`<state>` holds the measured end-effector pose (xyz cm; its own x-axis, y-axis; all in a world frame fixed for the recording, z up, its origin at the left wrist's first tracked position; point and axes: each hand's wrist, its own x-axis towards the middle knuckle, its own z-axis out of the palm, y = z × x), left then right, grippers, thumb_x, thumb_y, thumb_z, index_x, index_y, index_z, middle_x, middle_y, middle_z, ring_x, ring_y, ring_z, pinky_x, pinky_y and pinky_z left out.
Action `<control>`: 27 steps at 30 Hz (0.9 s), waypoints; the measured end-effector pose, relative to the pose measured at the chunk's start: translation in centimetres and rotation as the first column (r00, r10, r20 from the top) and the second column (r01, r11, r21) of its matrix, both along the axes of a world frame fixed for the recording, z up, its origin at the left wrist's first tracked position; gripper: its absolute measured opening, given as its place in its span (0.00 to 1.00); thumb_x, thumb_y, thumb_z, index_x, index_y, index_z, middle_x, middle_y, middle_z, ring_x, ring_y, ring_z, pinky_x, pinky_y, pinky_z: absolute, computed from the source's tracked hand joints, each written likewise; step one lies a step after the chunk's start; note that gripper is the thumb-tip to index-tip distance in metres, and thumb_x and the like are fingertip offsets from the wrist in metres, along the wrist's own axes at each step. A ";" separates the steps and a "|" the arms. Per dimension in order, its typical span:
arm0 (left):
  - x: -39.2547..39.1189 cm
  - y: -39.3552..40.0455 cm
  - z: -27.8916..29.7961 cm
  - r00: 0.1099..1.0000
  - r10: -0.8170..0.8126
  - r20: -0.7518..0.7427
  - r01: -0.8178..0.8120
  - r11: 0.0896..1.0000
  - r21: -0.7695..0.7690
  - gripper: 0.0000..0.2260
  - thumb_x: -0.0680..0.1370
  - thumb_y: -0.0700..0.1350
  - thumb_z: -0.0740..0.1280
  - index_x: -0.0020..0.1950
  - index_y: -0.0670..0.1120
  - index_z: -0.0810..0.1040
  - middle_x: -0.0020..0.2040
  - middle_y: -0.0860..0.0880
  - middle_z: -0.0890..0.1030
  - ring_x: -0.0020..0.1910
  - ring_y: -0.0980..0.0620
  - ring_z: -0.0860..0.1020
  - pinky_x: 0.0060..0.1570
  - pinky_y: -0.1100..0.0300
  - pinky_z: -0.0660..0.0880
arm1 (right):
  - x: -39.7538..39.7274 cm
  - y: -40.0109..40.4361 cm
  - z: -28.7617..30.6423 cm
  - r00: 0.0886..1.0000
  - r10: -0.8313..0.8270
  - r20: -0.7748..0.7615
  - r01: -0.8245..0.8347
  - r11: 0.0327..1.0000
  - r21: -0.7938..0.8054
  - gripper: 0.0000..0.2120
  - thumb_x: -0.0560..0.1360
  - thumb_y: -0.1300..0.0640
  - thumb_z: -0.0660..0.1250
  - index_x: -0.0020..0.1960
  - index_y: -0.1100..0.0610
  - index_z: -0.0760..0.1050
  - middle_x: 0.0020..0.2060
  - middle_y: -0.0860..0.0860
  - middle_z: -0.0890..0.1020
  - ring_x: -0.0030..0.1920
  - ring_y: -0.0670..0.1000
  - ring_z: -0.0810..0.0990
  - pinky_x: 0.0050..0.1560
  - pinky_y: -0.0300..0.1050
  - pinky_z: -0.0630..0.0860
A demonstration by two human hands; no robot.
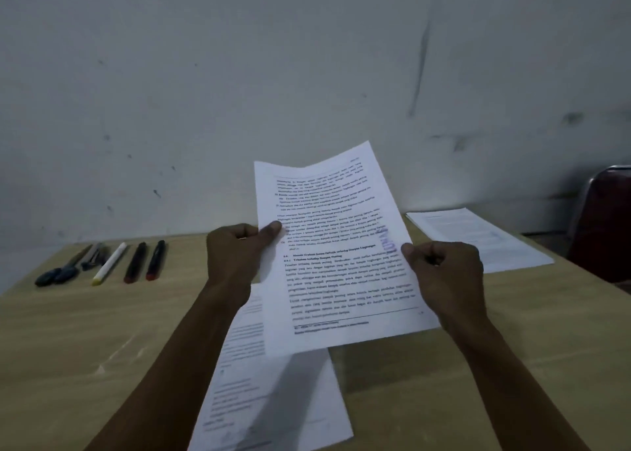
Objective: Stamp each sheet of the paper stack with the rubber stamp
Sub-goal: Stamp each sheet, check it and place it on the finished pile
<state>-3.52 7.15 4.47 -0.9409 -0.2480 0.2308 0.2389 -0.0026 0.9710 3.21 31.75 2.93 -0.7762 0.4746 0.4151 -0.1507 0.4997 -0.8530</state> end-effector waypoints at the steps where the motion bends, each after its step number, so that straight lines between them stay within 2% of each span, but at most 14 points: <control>1: -0.6 1.3 0.6 1.000 -0.006 -0.014 0.006 1.000 -0.025 0.16 0.70 0.45 0.77 0.33 0.35 0.77 0.31 0.39 0.76 0.30 0.49 0.73 0.28 0.63 0.67 | -0.5 1.3 0.4 0.999 -0.042 0.014 0.041 0.998 0.049 0.09 0.77 0.56 0.70 0.39 0.56 0.83 0.33 0.47 0.82 0.37 0.48 0.82 0.39 0.41 0.71; 3: -2.1 3.9 1.5 0.999 -0.020 -0.033 0.018 0.997 -0.073 0.17 0.71 0.45 0.76 0.33 0.33 0.78 0.34 0.32 0.79 0.31 0.45 0.76 0.32 0.56 0.73 | -1.8 3.9 0.9 0.990 -0.133 0.054 0.124 0.981 0.147 0.11 0.78 0.56 0.68 0.38 0.55 0.80 0.35 0.51 0.82 0.39 0.54 0.81 0.41 0.44 0.72; 5: -3.9 7.1 2.3 0.998 -0.052 -0.022 0.048 0.986 -0.157 0.16 0.73 0.44 0.74 0.34 0.33 0.79 0.34 0.34 0.81 0.31 0.43 0.80 0.35 0.49 0.77 | -3.3 6.8 1.0 0.965 -0.239 0.109 0.213 0.955 0.209 0.11 0.79 0.55 0.66 0.39 0.57 0.79 0.38 0.54 0.83 0.40 0.56 0.81 0.41 0.46 0.73; 6: -4.7 8.7 2.4 0.997 -0.072 -0.008 0.069 0.977 -0.202 0.15 0.74 0.43 0.73 0.34 0.33 0.79 0.32 0.38 0.81 0.28 0.48 0.80 0.34 0.51 0.77 | -3.9 8.1 1.0 0.948 -0.289 0.133 0.254 0.939 0.233 0.12 0.79 0.54 0.66 0.40 0.57 0.79 0.38 0.54 0.82 0.40 0.56 0.80 0.41 0.46 0.73; 8: -6.1 11.6 2.5 0.993 -0.115 0.017 0.115 0.952 -0.284 0.14 0.76 0.42 0.71 0.35 0.33 0.79 0.30 0.45 0.80 0.22 0.56 0.78 0.28 0.61 0.73 | -5.1 10.4 0.8 0.914 -0.370 0.168 0.315 0.906 0.283 0.11 0.79 0.51 0.66 0.41 0.55 0.79 0.39 0.54 0.82 0.41 0.58 0.81 0.41 0.47 0.73; 10: -7.3 14.6 2.5 0.986 -0.157 0.051 0.165 0.926 -0.340 0.13 0.76 0.41 0.70 0.37 0.33 0.80 0.32 0.46 0.82 0.21 0.57 0.78 0.23 0.67 0.71 | -6.0 12.8 0.5 0.878 -0.436 0.198 0.356 0.872 0.336 0.11 0.78 0.49 0.66 0.43 0.55 0.80 0.41 0.54 0.82 0.43 0.58 0.81 0.43 0.49 0.76; 13: -9.5 19.1 1.9 0.976 -0.197 0.094 0.218 0.886 -0.409 0.11 0.75 0.40 0.70 0.39 0.32 0.80 0.34 0.44 0.83 0.23 0.55 0.80 0.19 0.69 0.68 | -7.5 16.6 -0.3 0.816 -0.514 0.263 0.392 0.828 0.400 0.13 0.79 0.47 0.64 0.48 0.56 0.80 0.45 0.55 0.82 0.48 0.60 0.81 0.45 0.49 0.75; 19: -13.3 25.9 -0.2 0.961 -0.196 0.194 0.271 0.805 -0.529 0.10 0.73 0.41 0.72 0.35 0.39 0.77 0.30 0.46 0.82 0.25 0.49 0.82 0.27 0.61 0.73 | -10.1 22.4 -3.0 0.747 -0.570 0.344 0.408 0.800 0.440 0.14 0.79 0.47 0.64 0.50 0.58 0.78 0.45 0.55 0.81 0.46 0.58 0.82 0.47 0.51 0.78; 27: -19.6 33.7 -4.2 0.944 -0.191 0.269 0.318 0.741 -0.591 0.08 0.71 0.43 0.72 0.39 0.39 0.77 0.38 0.44 0.83 0.31 0.45 0.83 0.31 0.55 0.78 | -15.9 29.4 -5.5 0.742 -0.576 0.342 0.367 0.776 0.513 0.11 0.80 0.50 0.63 0.47 0.57 0.75 0.43 0.54 0.80 0.43 0.55 0.80 0.41 0.47 0.74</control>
<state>-23.13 40.86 0.22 -0.9871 0.1444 0.0691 0.1407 0.5776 0.8041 -12.70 61.10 -2.58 -0.6348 0.7099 0.3050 0.5497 0.6924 -0.4674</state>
